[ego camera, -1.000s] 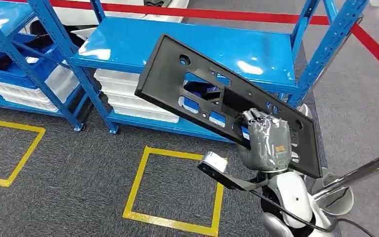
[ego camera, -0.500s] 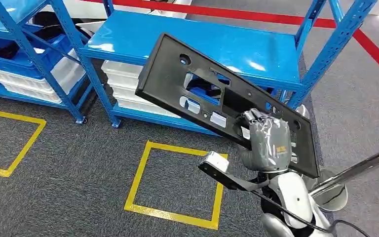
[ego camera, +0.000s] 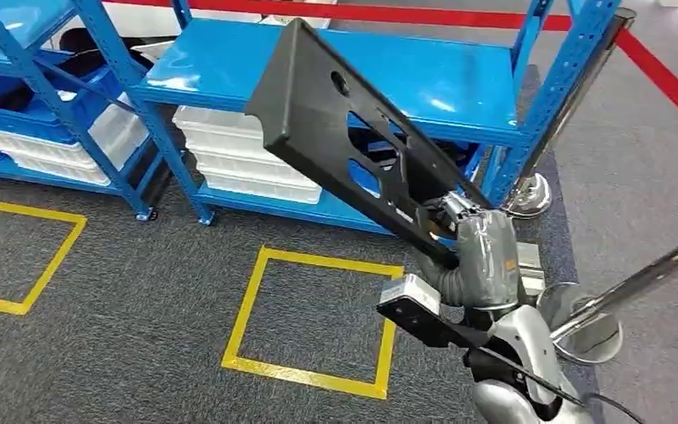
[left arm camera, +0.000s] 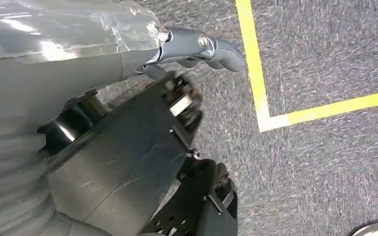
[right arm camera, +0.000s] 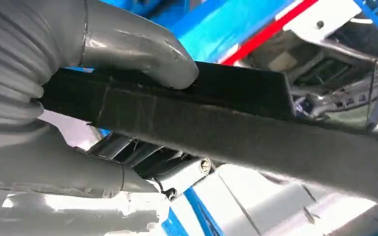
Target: Take the parts from the cabinet and place them on the table.
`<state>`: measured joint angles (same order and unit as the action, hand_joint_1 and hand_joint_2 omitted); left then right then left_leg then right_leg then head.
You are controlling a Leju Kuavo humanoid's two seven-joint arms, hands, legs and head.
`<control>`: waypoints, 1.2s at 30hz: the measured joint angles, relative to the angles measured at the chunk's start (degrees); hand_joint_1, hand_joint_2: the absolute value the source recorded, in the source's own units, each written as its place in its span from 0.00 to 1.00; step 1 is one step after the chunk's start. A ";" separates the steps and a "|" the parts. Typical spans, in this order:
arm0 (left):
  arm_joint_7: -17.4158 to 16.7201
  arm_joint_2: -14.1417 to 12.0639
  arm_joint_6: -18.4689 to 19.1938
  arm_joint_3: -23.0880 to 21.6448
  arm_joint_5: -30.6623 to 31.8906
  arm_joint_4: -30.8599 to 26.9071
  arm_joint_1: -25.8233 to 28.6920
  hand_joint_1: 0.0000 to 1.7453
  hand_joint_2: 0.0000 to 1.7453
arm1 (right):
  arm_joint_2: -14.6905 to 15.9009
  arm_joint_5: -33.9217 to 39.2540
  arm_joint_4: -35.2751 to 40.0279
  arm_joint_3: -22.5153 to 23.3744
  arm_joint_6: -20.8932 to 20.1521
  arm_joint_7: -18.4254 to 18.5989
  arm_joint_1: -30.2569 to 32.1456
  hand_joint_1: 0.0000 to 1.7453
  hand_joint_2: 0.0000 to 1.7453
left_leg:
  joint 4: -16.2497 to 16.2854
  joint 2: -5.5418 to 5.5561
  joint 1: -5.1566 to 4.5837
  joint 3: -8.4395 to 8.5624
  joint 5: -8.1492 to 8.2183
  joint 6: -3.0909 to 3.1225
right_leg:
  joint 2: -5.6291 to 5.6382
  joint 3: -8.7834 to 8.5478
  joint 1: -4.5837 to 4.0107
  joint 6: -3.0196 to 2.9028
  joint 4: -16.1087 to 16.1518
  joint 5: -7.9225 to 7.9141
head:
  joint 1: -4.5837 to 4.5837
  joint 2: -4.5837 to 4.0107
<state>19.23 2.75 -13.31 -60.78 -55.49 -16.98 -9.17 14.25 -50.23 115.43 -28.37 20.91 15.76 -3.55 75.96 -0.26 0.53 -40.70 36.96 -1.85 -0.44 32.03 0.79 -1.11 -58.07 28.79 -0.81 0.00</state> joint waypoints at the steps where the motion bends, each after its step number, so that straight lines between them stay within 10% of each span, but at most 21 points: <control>1: -0.02 0.00 0.00 0.00 0.00 0.00 0.07 0.00 1.00 | -0.02 0.31 -0.07 0.02 0.37 -0.20 0.13 1.00 1.00 | 0.35 0.00 0.03 0.39 -0.26 0.00 | 0.01 0.31 0.00 0.04 -0.07 -0.20 | 0.07 0.00; 5: 0.00 0.00 0.00 0.00 0.07 0.00 0.06 0.00 1.00 | -0.20 0.55 -0.09 0.39 0.92 -0.31 0.28 1.00 1.00 | -16.54 0.08 0.09 10.73 -6.67 0.82 | 0.10 0.85 0.02 0.46 -0.48 -0.63 | 0.74 0.00; 10: 0.00 0.00 -0.15 0.00 0.13 0.00 0.17 0.00 1.00 | -0.24 -0.24 -0.09 0.90 1.55 -0.26 0.52 1.00 1.00 | -18.27 0.06 -0.15 10.24 -7.43 2.40 | 0.14 1.74 -0.16 2.25 -0.66 -1.51 | 0.68 0.00; 14: 0.00 0.00 -0.18 0.00 0.13 0.00 -0.04 0.00 1.00 | -0.24 -0.74 -0.11 1.27 1.99 -0.48 0.78 1.00 1.00 | -18.45 -0.33 -0.16 8.71 -8.67 3.60 | 0.27 6.34 0.14 3.16 -12.92 7.40 | -0.59 0.00; 16: 0.00 0.00 -0.17 0.00 0.11 0.00 0.02 0.00 1.00 | -0.24 -1.20 -0.20 1.29 1.88 -0.35 0.99 1.00 1.00 | -18.17 -0.35 -0.22 7.82 -9.08 3.58 | 0.27 7.67 0.15 3.41 -17.96 8.92 | -1.07 0.00; 20: 0.00 0.00 -0.15 0.02 0.11 0.00 0.00 0.00 1.00 | -0.24 -1.37 -0.26 1.31 1.79 -0.13 0.90 1.00 1.00 | -17.20 -0.32 -0.10 6.91 -9.46 3.17 | 0.24 -2.39 0.21 3.05 -1.42 1.93 | -2.21 0.00; 25: 0.00 0.00 -0.11 0.00 0.11 0.00 -0.06 0.00 1.00 | -0.24 -2.14 -0.37 1.40 1.62 0.30 0.96 1.00 1.00 | -17.03 -0.23 -0.43 6.02 -10.52 1.29 | 0.46 -1.79 -0.13 1.38 -0.02 1.52 | -1.79 0.00; 31: 0.00 0.00 -0.11 0.02 0.07 0.00 0.12 0.00 1.00 | -0.24 -4.28 -0.64 1.44 0.94 1.35 0.80 1.00 1.00 | 0.04 -0.10 0.16 0.17 -0.14 -0.23 | -0.68 -0.07 0.03 0.04 0.11 -0.04 | 0.02 0.00; 33: 0.00 0.00 -0.11 0.00 0.07 0.00 0.24 0.00 1.00 | -0.24 -4.52 -0.70 1.44 0.62 1.55 0.81 1.00 1.00 | -3.72 -0.11 0.25 3.20 -2.56 -0.14 | -1.04 0.30 0.07 0.21 -0.06 -0.27 | 0.46 0.00; 35: 0.00 0.00 -0.11 0.00 0.07 0.00 0.16 0.00 1.00 | -0.24 -4.65 -0.70 1.44 0.55 1.59 0.80 1.00 1.00 | -14.32 -0.67 0.34 9.36 -6.91 0.13 | -1.50 0.32 0.11 0.37 -0.31 -0.35 | 0.72 0.00; 36: 0.00 0.00 -0.11 0.00 0.07 0.00 0.07 0.00 1.00 | -0.24 -4.76 -0.70 1.44 0.55 1.59 0.80 1.00 1.00 | -17.25 -1.41 0.24 10.47 -6.53 0.37 | -1.72 0.50 -0.16 0.66 -0.46 -0.35 | 0.83 0.00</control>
<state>19.23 2.75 -13.42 -60.78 -55.43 -16.98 -9.10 14.01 -54.99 114.73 -26.93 21.46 17.35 -2.75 58.71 -1.67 0.77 -30.23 30.44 -1.48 -2.16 32.53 0.63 -0.45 -58.52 28.44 0.02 0.00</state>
